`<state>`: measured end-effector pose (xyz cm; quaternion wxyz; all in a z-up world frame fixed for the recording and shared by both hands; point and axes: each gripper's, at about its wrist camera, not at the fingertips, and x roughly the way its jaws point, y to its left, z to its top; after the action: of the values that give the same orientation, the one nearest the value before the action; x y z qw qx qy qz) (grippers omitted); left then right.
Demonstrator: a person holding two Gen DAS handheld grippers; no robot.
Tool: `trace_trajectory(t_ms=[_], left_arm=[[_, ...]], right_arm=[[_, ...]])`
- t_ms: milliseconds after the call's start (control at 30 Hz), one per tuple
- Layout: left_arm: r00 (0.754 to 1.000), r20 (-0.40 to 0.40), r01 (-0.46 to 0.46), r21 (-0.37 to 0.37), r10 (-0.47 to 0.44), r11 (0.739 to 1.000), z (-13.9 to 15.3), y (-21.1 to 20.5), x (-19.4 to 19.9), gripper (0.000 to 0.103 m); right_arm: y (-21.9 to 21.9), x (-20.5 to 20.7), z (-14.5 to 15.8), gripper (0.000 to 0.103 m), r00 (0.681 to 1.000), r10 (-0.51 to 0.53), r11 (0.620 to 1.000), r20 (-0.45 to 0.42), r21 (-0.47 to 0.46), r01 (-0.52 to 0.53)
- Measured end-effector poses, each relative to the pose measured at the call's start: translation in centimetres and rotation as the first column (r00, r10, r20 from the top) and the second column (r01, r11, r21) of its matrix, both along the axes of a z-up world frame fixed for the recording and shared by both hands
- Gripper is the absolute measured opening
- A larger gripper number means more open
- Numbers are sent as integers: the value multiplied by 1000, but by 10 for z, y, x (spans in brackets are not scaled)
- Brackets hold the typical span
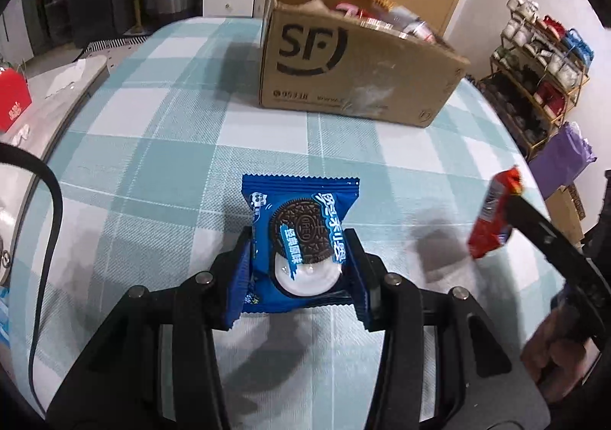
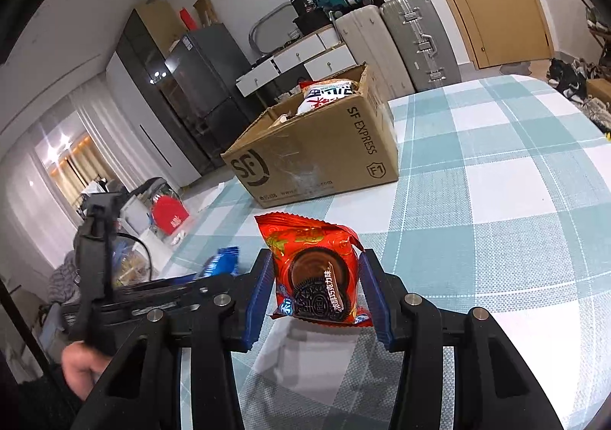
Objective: Organize snacks
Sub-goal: 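Carry the blue and red Oreo packs over the cardboard box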
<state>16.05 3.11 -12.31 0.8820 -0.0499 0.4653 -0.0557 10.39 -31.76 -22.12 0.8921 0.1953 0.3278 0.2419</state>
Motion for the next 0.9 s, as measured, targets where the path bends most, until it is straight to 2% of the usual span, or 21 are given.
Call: trace_trajectory(t_ms=[67, 100, 333, 667, 900], left_arm=[[1000, 15, 6, -16, -6, 1000, 10, 2, -14, 42], [1000, 26, 9, -20, -8, 1000, 8, 7, -34, 42], [996, 85, 10, 0, -10, 1000, 29, 24, -66, 42], [989, 145, 16, -32, -11, 999, 59, 44, -73, 42], [981, 190, 44, -48, -34, 998, 90, 53, -67, 42]], right_arm=[[2, -4, 4, 45, 1000, 5, 1000, 28, -7, -5], [2, -6, 5, 45, 999, 1, 1000, 34, -10, -1], [7, -17, 13, 45, 1000, 8, 999, 6, 45, -8], [30, -40, 85, 45, 988, 79, 996, 135, 26, -83], [33, -36, 122, 45, 982, 106, 990, 156, 72, -118]])
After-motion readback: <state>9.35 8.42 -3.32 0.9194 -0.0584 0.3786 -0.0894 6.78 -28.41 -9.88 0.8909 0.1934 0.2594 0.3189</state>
